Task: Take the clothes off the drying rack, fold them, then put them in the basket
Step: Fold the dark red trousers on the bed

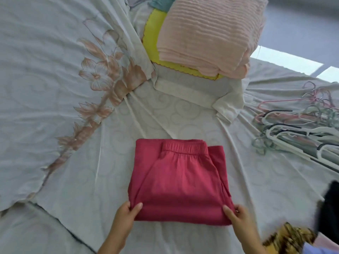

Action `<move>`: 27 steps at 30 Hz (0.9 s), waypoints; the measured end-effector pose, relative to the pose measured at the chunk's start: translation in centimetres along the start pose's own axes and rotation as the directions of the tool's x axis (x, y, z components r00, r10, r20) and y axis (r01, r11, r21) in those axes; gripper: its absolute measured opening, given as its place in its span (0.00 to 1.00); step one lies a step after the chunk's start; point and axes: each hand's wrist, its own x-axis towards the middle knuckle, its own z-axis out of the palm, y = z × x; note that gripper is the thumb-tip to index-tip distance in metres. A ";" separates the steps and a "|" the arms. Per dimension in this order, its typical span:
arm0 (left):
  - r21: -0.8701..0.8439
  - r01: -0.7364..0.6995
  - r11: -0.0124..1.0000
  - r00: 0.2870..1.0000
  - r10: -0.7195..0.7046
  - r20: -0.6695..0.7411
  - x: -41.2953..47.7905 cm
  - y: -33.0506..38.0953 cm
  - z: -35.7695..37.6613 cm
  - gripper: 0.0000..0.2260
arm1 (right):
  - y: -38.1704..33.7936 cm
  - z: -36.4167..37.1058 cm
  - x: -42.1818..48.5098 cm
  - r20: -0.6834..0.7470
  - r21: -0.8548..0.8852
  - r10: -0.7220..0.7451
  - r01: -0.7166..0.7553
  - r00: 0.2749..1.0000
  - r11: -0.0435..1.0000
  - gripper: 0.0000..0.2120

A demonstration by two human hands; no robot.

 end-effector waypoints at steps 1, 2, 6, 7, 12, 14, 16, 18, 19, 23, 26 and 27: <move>0.038 0.041 0.998 0.999 -0.042 0.016 0.0 -2.1 0.0 0.07 | 3.0 0.6 0.2 0.007 -0.005 0.045 -0.045 0.999 0.999 0.50; 0.075 0.070 0.995 0.997 -0.072 0.024 0.0 -3.3 -0.1 0.07 | 4.4 1.0 0.0 0.011 -0.010 0.084 -0.084 0.996 0.996 0.50; 0.134 0.092 0.987 0.993 -0.081 -0.089 0.5 -2.3 -0.3 0.22 | 2.5 1.8 -0.9 -0.057 0.046 0.112 -0.110 0.992 0.993 0.20; 0.144 0.083 0.986 0.990 -0.066 -0.122 0.7 -1.3 -0.3 0.31 | 2.0 1.9 -0.5 -0.094 0.084 0.107 -0.099 0.990 0.992 0.15; 0.002 0.235 0.972 0.965 -0.233 -0.123 2.8 1.0 0.3 0.52 | 0.6 2.4 1.1 -0.064 0.093 0.222 -0.216 0.973 0.972 0.37; -0.076 0.305 0.949 0.950 -0.309 -0.051 2.2 2.6 1.2 0.36 | -0.4 2.2 1.3 0.021 0.085 0.280 -0.281 0.960 0.956 0.32; -0.121 0.388 0.914 0.922 -0.383 0.063 2.1 3.6 2.1 0.18 | -1.6 1.5 1.5 0.162 0.097 0.314 -0.332 0.935 0.938 0.19; -0.127 0.405 0.905 0.912 -0.392 0.120 2.0 4.3 2.3 0.10 | -2.3 0.6 1.8 0.269 0.103 0.315 -0.352 0.910 0.930 0.14; -0.132 0.386 0.913 0.921 -0.372 0.115 1.8 4.7 2.3 0.09 | -2.6 0.1 1.8 0.292 0.102 0.305 -0.347 0.906 0.932 0.13; -0.178 0.315 0.932 0.946 -0.294 0.133 0.2 6.1 1.9 0.12 | -2.4 -1.6 1.0 0.317 0.265 0.255 -0.344 0.913 0.901 0.09; -0.194 0.268 0.944 0.956 -0.236 0.174 -1.8 7.4 2.8 0.12 | -2.1 -3.3 -0.5 0.344 0.412 0.220 -0.358 0.913 0.838 0.06; -0.187 0.243 0.952 0.961 -0.210 0.179 -2.7 8.0 3.5 0.12 | -1.6 -4.1 -0.8 0.337 0.437 0.206 -0.346 0.919 0.830 0.07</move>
